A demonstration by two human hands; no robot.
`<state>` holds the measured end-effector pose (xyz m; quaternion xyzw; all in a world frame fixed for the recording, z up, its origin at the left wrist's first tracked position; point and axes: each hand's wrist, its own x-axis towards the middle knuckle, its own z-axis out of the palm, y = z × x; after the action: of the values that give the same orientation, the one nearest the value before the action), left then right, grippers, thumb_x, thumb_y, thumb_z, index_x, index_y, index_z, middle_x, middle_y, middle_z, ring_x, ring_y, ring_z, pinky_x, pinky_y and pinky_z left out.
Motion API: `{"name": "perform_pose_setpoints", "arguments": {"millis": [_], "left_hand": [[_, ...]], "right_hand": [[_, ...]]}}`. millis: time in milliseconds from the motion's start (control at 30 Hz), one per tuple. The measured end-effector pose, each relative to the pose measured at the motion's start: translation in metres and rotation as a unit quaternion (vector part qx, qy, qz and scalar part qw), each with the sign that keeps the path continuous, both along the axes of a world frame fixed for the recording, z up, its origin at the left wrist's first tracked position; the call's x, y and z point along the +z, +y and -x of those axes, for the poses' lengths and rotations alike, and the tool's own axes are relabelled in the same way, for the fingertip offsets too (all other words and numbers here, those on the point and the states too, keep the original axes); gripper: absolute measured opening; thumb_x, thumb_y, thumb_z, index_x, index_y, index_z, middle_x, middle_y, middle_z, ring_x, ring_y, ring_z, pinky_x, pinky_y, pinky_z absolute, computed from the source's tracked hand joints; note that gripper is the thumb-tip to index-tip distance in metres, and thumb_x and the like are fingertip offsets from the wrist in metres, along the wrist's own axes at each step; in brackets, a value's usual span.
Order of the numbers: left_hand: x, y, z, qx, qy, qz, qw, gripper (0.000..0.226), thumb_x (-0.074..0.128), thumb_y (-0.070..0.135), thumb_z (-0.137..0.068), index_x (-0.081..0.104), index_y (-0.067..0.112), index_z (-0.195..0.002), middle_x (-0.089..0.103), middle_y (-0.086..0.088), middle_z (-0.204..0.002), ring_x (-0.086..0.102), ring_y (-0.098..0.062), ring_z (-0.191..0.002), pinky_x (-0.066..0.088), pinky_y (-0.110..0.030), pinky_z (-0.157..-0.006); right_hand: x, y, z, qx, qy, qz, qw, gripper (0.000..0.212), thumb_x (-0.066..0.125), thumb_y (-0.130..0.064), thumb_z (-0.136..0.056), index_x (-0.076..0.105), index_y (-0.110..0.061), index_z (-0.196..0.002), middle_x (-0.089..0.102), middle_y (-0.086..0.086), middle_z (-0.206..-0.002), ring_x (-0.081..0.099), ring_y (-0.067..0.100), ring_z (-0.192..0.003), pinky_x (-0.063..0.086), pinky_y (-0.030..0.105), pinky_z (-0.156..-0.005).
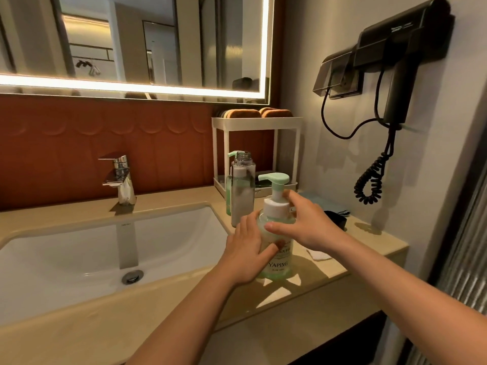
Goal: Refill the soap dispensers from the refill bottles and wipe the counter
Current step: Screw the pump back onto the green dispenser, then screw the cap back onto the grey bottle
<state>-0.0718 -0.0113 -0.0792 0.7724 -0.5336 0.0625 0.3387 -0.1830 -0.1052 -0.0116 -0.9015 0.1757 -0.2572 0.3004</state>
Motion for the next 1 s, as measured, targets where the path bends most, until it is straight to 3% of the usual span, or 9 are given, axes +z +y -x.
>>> {"name": "perform_pose_setpoints", "arguments": {"millis": [200, 333, 533, 700, 900, 1000], "left_hand": [[0.002, -0.019, -0.022, -0.007, 0.032, -0.082, 0.996, 0.056, 0.047, 0.036, -0.093, 0.025, 0.022, -0.142, 0.034, -0.003, -0.142, 0.037, -0.019, -0.127, 0.035, -0.043, -0.106], [0.014, -0.028, -0.039, 0.043, 0.161, 0.044, 0.985, 0.047, 0.052, 0.028, -0.092, 0.036, 0.016, -0.136, 0.039, -0.006, -0.138, 0.043, -0.02, -0.122, 0.04, -0.038, -0.102], [0.044, -0.052, -0.07, 0.122, 0.26, 0.197, 0.938, 0.068, 0.065, 0.029, -0.084, 0.025, 0.021, -0.139, 0.024, -0.007, -0.146, 0.032, -0.025, -0.131, 0.036, -0.042, -0.103], [0.056, -0.075, -0.096, 0.103, 0.239, 0.228, 0.938, 0.089, 0.075, 0.032, -0.075, 0.017, 0.027, -0.142, 0.02, -0.004, -0.15, 0.029, -0.024, -0.134, 0.034, -0.045, -0.107], [0.061, -0.094, -0.114, 0.128, 0.169, 0.218, 0.953, 0.095, 0.077, 0.05, -0.064, 0.022, 0.025, -0.138, 0.033, -0.003, -0.143, 0.035, -0.021, -0.129, 0.038, -0.043, -0.104], [0.062, -0.103, -0.118, 0.138, 0.174, 0.218, 0.95, 0.093, 0.076, 0.053, -0.063, 0.026, 0.025, -0.135, 0.036, -0.003, -0.141, 0.036, -0.021, -0.128, 0.04, -0.044, -0.103]], "right_hand": [[0.0, -0.033, -0.02, -0.033, 0.022, -0.021, 0.999, 0.073, 0.071, -0.032, -0.079, 0.032, -0.022, -0.141, 0.045, 0.0, -0.141, 0.044, 0.02, -0.127, 0.042, 0.042, -0.099], [0.005, -0.052, -0.038, -0.031, 0.029, -0.039, 0.998, 0.073, 0.069, -0.028, -0.082, 0.03, -0.02, -0.143, 0.042, 0.001, -0.144, 0.041, 0.022, -0.13, 0.04, 0.039, -0.098], [0.009, -0.084, -0.073, -0.029, 0.046, -0.073, 0.996, 0.073, 0.068, -0.025, -0.083, 0.028, -0.021, -0.144, 0.04, 0.003, -0.144, 0.041, 0.023, -0.13, 0.041, 0.04, -0.098], [0.012, -0.114, -0.101, -0.037, 0.066, -0.073, 0.994, 0.075, 0.068, -0.025, -0.083, 0.026, -0.021, -0.144, 0.041, 0.005, -0.144, 0.041, 0.024, -0.13, 0.04, 0.043, -0.101], [0.012, -0.139, -0.132, -0.036, 0.076, -0.079, 0.993, 0.075, 0.068, -0.025, -0.082, 0.026, -0.021, -0.144, 0.041, 0.005, -0.144, 0.042, 0.025, -0.13, 0.04, 0.043, -0.1], [0.012, -0.147, -0.147, -0.039, 0.076, -0.076, 0.994, 0.075, 0.069, -0.024, -0.082, 0.027, -0.02, -0.144, 0.042, 0.006, -0.143, 0.042, 0.026, -0.13, 0.041, 0.044, -0.101]]}}
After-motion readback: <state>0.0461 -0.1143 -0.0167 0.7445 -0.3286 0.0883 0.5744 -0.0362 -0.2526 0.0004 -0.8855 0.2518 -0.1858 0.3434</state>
